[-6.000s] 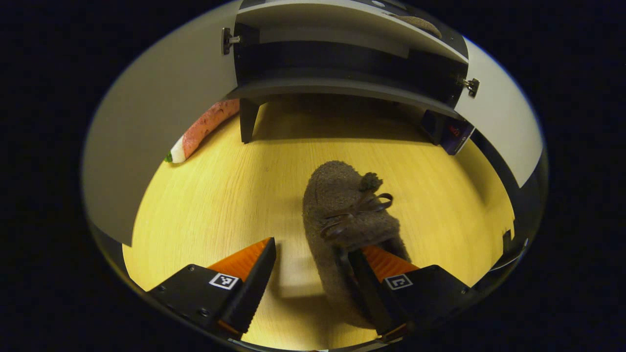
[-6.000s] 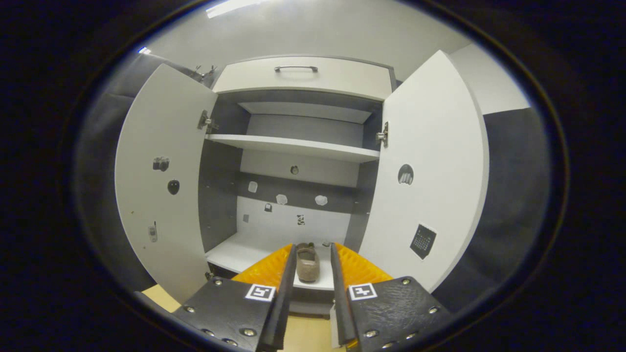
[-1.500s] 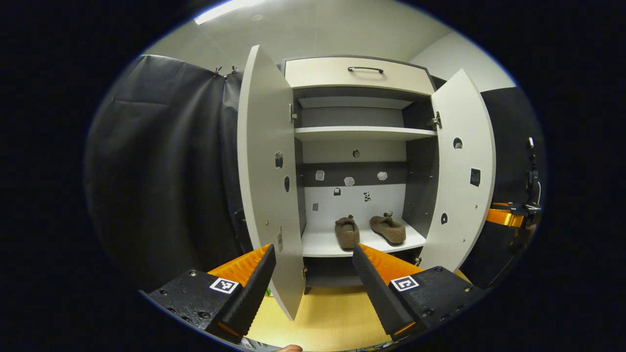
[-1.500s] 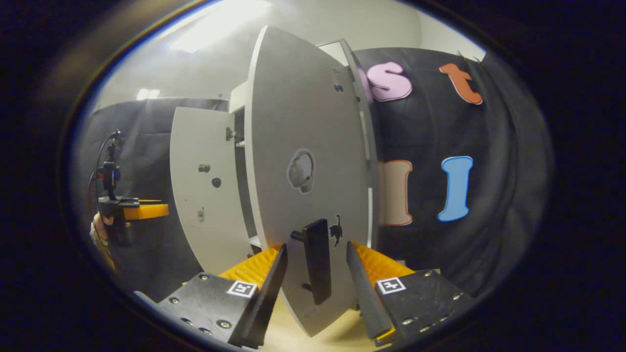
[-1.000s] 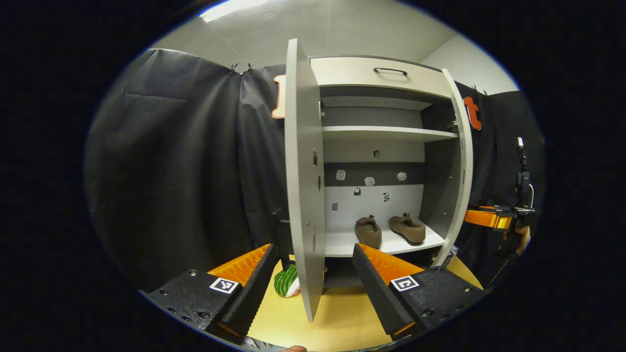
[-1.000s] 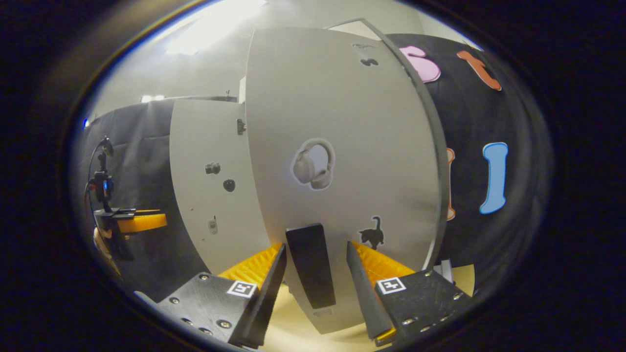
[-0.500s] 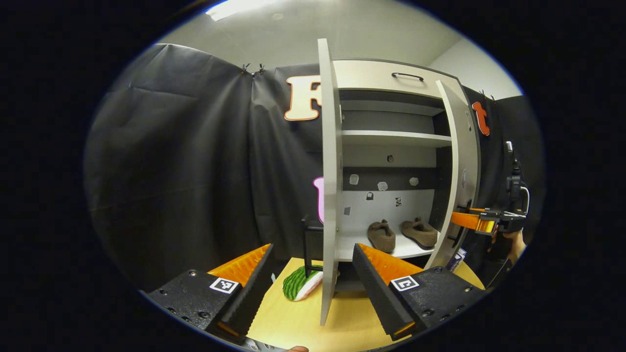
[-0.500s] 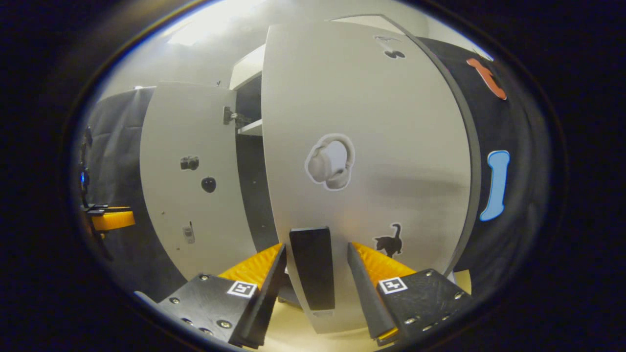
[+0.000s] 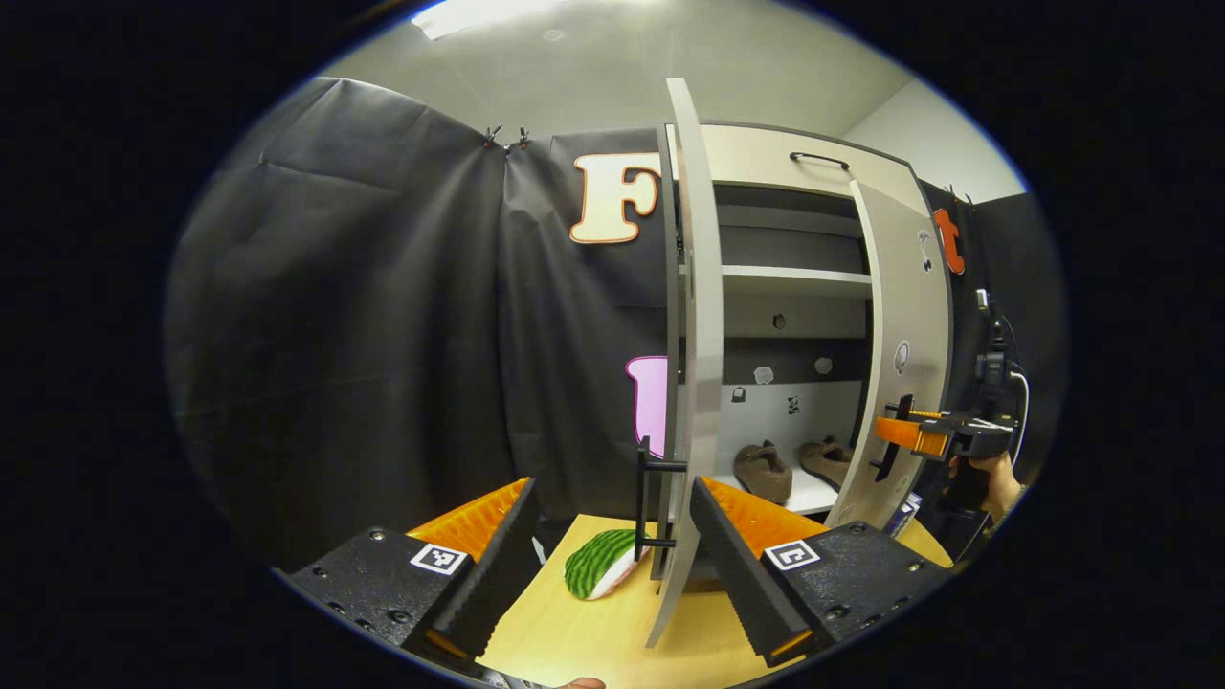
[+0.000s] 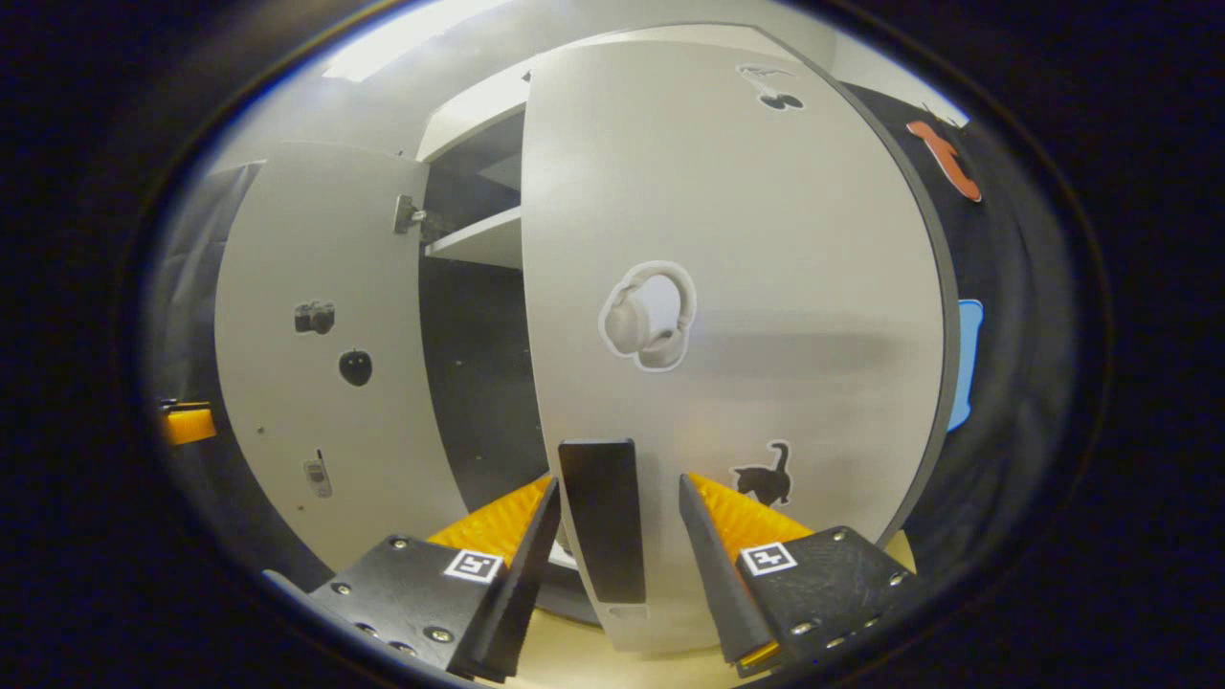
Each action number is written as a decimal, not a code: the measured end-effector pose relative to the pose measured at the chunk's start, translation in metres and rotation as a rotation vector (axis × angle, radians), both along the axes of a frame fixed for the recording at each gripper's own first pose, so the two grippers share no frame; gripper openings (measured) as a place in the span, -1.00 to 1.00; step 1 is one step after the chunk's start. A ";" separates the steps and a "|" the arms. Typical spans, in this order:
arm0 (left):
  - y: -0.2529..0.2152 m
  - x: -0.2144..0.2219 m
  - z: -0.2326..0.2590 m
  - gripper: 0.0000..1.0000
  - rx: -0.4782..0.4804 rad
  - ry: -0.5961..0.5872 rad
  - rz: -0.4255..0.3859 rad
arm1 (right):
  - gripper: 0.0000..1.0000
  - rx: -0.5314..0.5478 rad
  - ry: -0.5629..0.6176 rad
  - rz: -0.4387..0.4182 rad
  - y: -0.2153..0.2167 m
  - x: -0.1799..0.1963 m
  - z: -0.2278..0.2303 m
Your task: Grab one shoe with the right hand and put it into the shoe cabinet, grab the other shoe with the left hand and put it into the shoe cabinet; then close the right door with the right hand and the left door with the left hand.
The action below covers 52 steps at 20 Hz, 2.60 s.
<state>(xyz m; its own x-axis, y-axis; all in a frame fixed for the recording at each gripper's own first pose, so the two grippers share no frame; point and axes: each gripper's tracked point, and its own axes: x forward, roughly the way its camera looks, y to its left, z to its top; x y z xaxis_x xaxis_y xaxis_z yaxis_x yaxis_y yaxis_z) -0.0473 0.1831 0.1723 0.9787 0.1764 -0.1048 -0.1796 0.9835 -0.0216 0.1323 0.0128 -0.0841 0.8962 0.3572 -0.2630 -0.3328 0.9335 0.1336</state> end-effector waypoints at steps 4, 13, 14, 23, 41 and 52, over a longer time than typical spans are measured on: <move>0.012 0.011 -0.002 0.99 -0.002 0.003 -0.019 | 0.51 -0.008 -0.003 -0.038 0.001 0.002 -0.004; 0.031 0.040 -0.007 0.92 -0.032 0.007 -0.078 | 0.38 -0.028 -0.006 -0.112 0.001 0.013 -0.010; 0.031 0.041 -0.007 0.92 -0.034 0.009 -0.087 | 0.38 -0.027 -0.003 -0.116 0.001 0.014 -0.011; 0.027 0.048 -0.008 0.87 0.015 -0.010 -0.126 | 0.39 -0.051 -0.011 -0.122 0.001 0.019 -0.012; -0.030 0.051 -0.019 0.80 -0.101 -0.035 -0.343 | 0.39 0.016 0.044 -0.124 -0.020 -0.013 -0.019; -0.126 0.079 -0.017 0.89 -0.107 -0.047 -0.539 | 0.38 0.012 0.031 -0.185 -0.067 -0.043 -0.004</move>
<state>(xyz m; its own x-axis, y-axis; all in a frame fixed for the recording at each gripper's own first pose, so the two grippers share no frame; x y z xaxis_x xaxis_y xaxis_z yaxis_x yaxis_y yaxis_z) 0.0312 0.0575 0.1555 0.9317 -0.3600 -0.0486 0.3521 0.9279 -0.1224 0.0889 -0.0543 -0.0877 0.9386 0.1897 -0.2883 -0.1507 0.9768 0.1522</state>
